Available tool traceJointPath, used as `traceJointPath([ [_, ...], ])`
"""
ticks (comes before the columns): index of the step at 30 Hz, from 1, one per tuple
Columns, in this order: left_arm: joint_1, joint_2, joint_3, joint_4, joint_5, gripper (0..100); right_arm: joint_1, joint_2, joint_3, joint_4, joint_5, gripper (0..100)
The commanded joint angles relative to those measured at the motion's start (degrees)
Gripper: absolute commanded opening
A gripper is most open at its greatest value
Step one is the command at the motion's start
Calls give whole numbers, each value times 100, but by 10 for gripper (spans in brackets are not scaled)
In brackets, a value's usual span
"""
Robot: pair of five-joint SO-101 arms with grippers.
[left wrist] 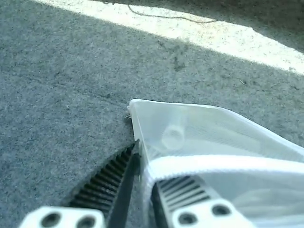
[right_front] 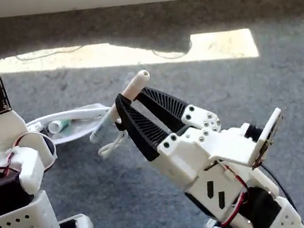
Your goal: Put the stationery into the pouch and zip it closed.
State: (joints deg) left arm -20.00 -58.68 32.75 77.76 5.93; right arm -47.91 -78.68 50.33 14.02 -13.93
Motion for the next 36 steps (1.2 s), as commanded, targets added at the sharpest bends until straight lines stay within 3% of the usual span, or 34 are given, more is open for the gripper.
traceJointPath([
  [1, 101, -215, -154, -211, -26, 7, -66, -13, 470, -1138, 62, 5],
  [14, 92, -215, -163, -211, -26, 7, -31, 1349, 1446, -3451, 70, 5],
  [19, 92, -215, -163, -211, -35, 7, -31, 1455, 1446, -3477, 141, 5],
  [25, 92, -215, -154, -211, -35, 7, -66, 1947, 1868, -3512, 1459, 5],
  [33, 92, -215, -154, -211, -35, 7, -251, 2158, 1947, -3459, 1521, 9],
  [36, 92, -215, -154, -211, -35, 7, -365, 2114, 1938, -3090, 1521, 93],
])
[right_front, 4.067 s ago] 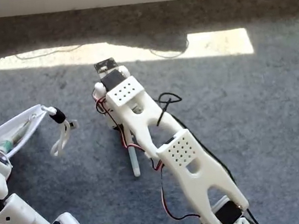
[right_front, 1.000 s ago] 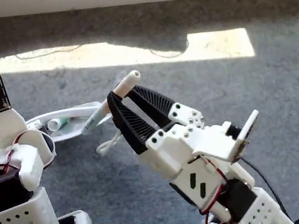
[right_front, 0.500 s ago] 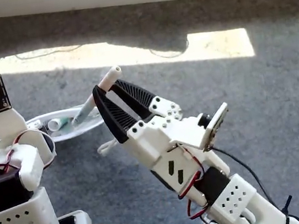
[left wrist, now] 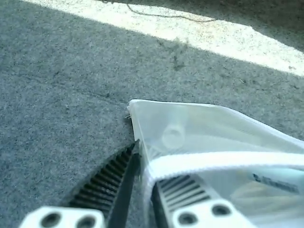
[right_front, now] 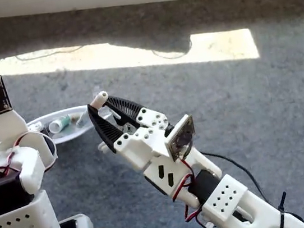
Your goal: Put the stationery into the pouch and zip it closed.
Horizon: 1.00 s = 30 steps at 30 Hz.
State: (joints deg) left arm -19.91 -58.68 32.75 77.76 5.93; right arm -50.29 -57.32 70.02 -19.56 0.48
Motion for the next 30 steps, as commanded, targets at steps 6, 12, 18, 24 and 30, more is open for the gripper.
traceJointPath([
  [6, 84, -215, -154, -211, -35, 7, -391, -84, -75, 1033, 70, 204],
  [12, 84, -215, -154, -211, -35, 7, -593, -1226, -57, 1727, 70, 171],
  [18, 84, -215, -154, -211, -35, 7, -602, -2070, -75, 2369, 79, 26],
  [24, 84, -215, -154, -211, -35, 7, -585, -1851, -163, 2598, 70, 14],
  [30, 84, -215, -154, -211, -35, 7, -576, -1218, -840, 3468, -563, 147],
])
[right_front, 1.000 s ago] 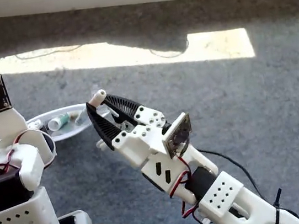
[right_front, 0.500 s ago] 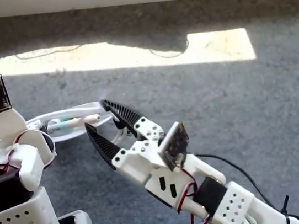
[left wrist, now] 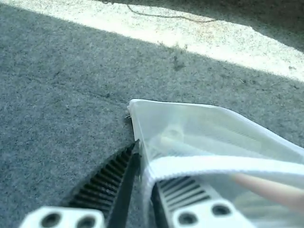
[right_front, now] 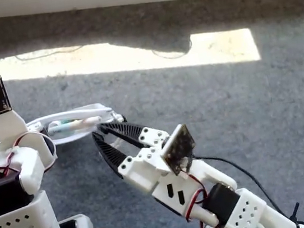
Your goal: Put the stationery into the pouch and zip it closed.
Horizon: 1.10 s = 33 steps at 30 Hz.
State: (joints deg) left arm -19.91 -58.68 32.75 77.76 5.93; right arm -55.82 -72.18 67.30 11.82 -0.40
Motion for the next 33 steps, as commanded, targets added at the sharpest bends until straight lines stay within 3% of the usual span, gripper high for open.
traceJointPath([
  [1, 84, -215, -154, -211, -35, 7, -22, 409, -681, 418, -668, 163],
  [11, 84, -215, -154, -211, -35, 7, -48, 1587, -1437, 435, -800, 159],
  [20, 84, -215, -145, -211, -35, 7, -13, 1719, -1657, 435, -756, 21],
  [26, 84, -215, -145, -211, -35, 7, 224, 866, -1657, 523, 273, 4],
  [33, 84, -215, -145, -211, -35, 7, 224, 1042, -2308, 1789, 862, 5],
])
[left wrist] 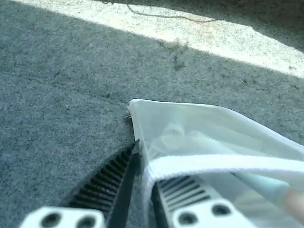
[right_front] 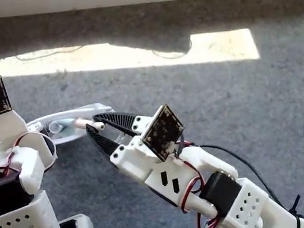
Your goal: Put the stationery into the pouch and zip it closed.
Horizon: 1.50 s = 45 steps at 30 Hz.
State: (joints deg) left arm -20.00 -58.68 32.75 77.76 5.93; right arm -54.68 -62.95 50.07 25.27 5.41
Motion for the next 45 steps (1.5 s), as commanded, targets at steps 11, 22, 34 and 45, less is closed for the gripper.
traceJointPath([
  [11, 92, -215, -145, -211, -35, 7, 92, 1684, -1701, 1182, 545, 11],
  [22, 92, -215, -145, -211, -35, 7, -330, 1112, -1903, 2149, 545, 195],
  [34, 92, -215, -145, -211, -26, 7, 338, 198, -1895, 3020, 554, 4],
  [45, 92, -215, -145, -211, -26, 7, 813, 154, -1622, 3662, 545, 87],
])
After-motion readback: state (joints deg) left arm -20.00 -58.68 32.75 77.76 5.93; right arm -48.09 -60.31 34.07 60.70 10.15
